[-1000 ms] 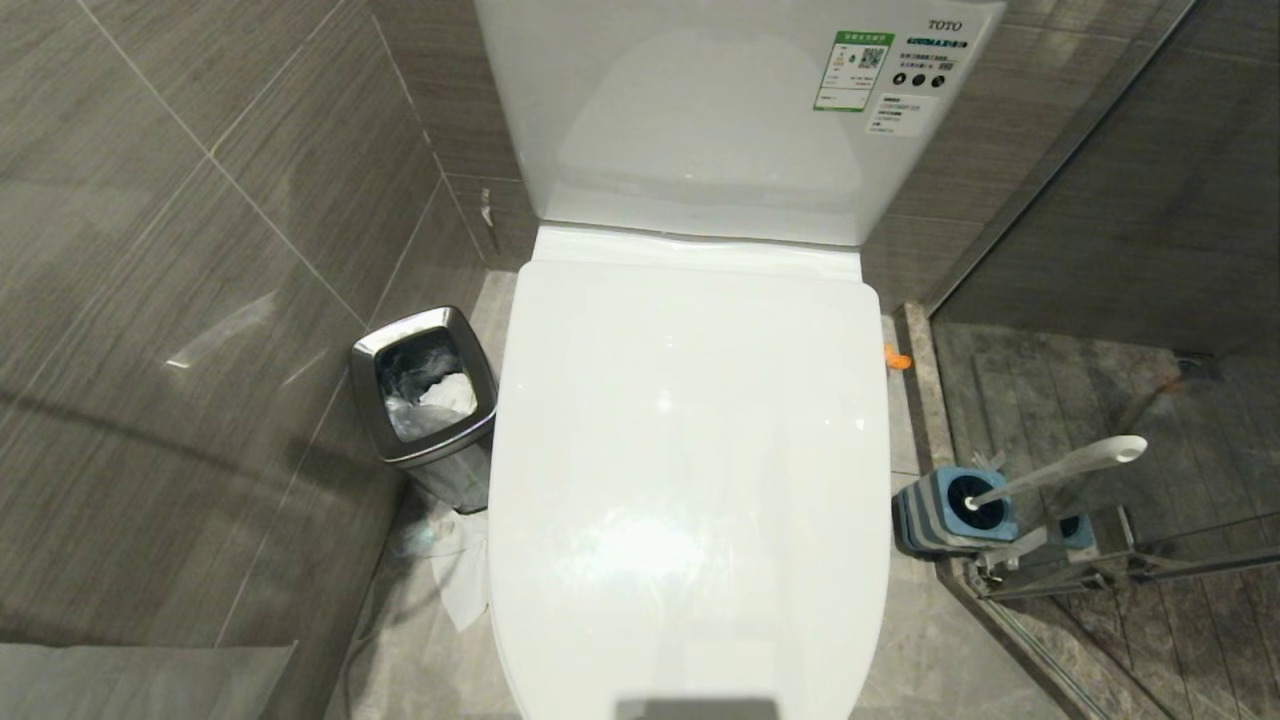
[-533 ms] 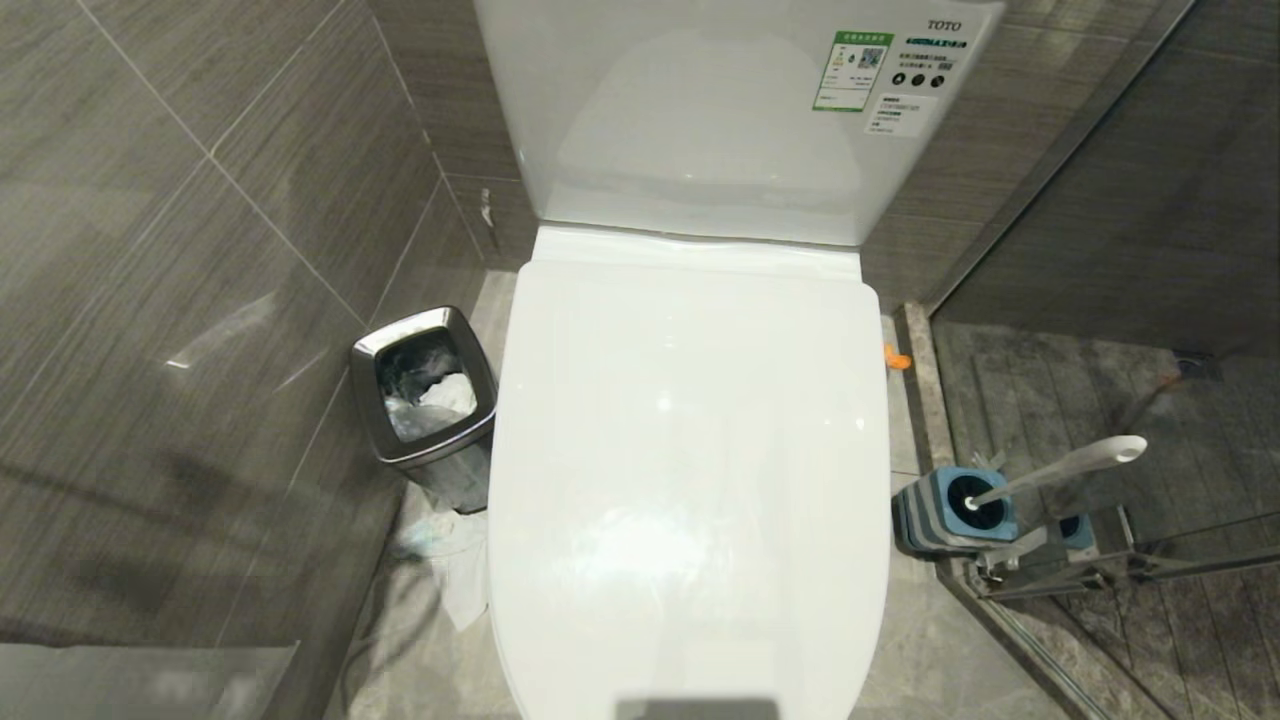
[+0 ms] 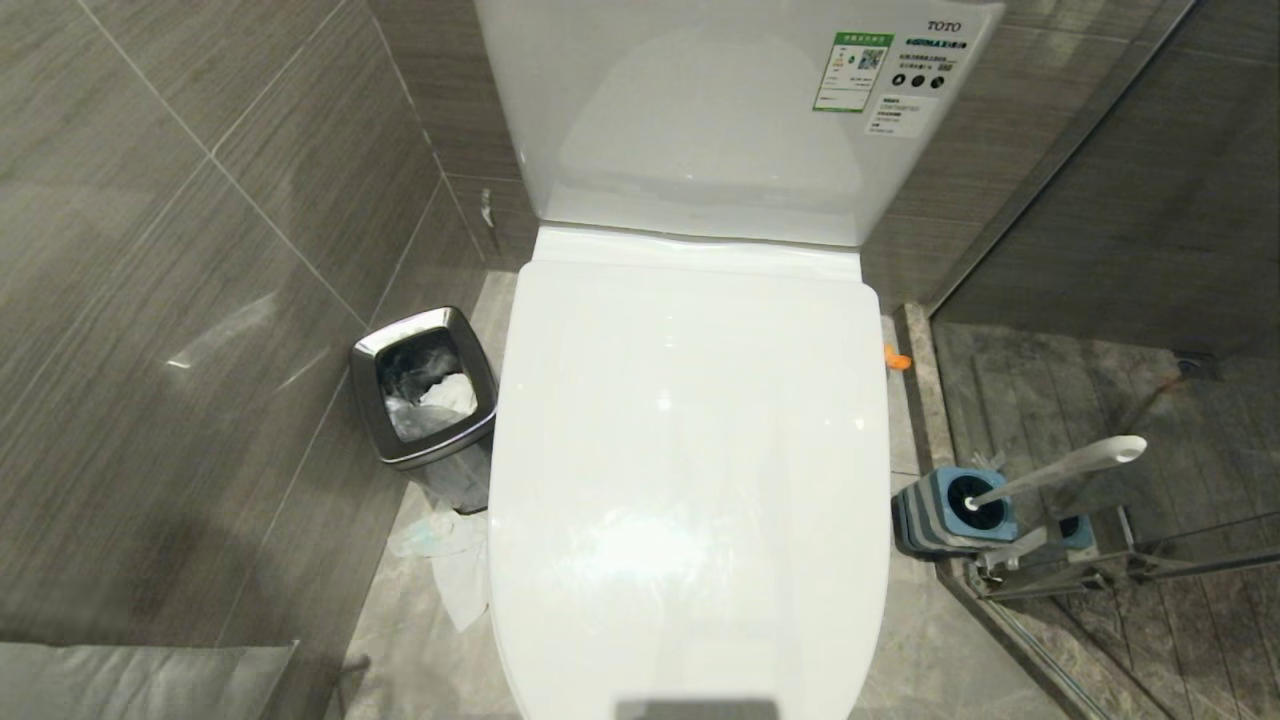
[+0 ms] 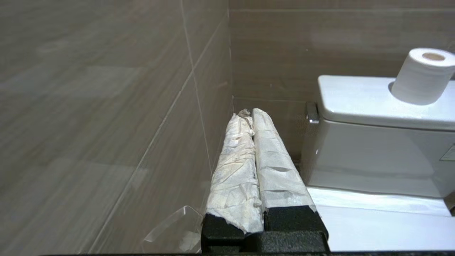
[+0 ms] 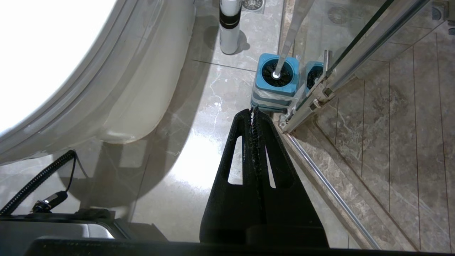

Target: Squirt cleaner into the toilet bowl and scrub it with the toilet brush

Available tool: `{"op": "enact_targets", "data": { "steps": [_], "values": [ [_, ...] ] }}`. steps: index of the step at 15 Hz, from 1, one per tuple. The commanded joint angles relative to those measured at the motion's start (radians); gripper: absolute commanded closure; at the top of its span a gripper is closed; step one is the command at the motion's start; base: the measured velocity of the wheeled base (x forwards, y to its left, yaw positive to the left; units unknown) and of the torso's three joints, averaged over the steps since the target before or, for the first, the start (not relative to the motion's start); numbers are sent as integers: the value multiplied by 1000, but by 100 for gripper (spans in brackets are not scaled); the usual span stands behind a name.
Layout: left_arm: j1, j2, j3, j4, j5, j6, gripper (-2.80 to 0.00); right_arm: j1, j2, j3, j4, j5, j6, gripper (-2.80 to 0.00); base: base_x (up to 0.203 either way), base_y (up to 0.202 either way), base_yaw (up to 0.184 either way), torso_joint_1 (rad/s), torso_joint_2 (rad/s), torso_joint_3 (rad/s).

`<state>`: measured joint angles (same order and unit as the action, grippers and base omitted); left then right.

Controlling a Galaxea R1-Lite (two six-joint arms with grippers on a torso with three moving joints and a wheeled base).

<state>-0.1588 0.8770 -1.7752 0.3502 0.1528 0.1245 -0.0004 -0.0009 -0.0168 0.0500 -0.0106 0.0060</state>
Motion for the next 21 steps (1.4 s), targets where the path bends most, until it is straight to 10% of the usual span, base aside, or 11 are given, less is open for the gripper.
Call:
{"op": "enact_targets", "data": {
  "steps": [1,10,21],
  "values": [
    [22,-110,54,4,1,-13,0,0,1,0,1,0,0,0,0,0,0,0,0,0],
    [50,-365,306,141,-4,-164,0,0,1,0,1,0,0,0,0,0,0,0,0,0],
    [185,-676,491,188,-128,-154,0,0,1,0,1,0,0,0,0,0,0,0,0,0]
  ]
}}
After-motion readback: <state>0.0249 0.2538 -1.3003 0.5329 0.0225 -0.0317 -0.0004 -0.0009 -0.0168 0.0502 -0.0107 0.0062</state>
